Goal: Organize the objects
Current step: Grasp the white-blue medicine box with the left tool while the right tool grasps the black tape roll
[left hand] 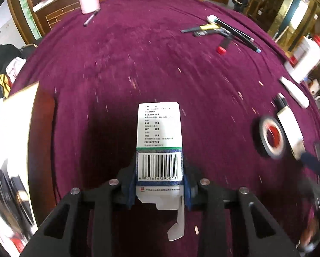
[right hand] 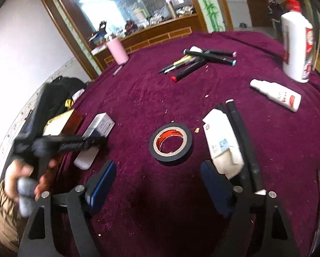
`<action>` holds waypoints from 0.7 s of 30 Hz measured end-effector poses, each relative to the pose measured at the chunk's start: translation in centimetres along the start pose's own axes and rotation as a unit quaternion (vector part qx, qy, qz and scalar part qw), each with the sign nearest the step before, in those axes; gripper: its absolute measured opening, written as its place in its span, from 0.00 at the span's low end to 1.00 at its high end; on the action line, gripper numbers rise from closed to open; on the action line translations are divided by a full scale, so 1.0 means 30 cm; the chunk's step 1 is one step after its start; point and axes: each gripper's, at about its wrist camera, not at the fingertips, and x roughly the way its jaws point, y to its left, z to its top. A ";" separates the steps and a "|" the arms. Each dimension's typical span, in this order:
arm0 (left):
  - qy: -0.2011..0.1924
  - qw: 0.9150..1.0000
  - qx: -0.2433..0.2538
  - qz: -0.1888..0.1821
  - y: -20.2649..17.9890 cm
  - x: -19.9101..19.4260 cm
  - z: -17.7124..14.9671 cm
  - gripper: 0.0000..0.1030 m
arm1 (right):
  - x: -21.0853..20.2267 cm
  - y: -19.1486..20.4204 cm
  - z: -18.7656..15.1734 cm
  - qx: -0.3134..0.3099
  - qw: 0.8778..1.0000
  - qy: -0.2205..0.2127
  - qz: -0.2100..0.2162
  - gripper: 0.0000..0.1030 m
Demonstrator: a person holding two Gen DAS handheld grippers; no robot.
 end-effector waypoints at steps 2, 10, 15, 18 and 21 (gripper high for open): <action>-0.001 1.000 0.005 -0.010 -0.007 -0.026 -0.061 0.32 | 0.035 -0.002 0.016 -0.003 1.000 0.016 0.000 0.80; -0.004 0.998 -0.007 -0.057 0.036 -0.079 -0.171 0.32 | 0.157 0.013 0.085 -0.032 0.996 0.059 -0.050 0.76; -0.005 0.998 -0.013 -0.066 0.046 -0.077 -0.170 0.32 | 0.195 0.044 0.096 -0.064 0.991 0.067 -0.098 0.70; -0.006 0.998 -0.011 -0.066 0.045 -0.076 -0.169 0.32 | 0.203 0.057 0.091 -0.085 0.988 0.062 -0.117 0.65; -0.007 0.998 -0.012 -0.068 0.046 -0.076 -0.169 0.32 | 0.194 0.051 0.087 -0.078 0.989 0.055 -0.114 0.65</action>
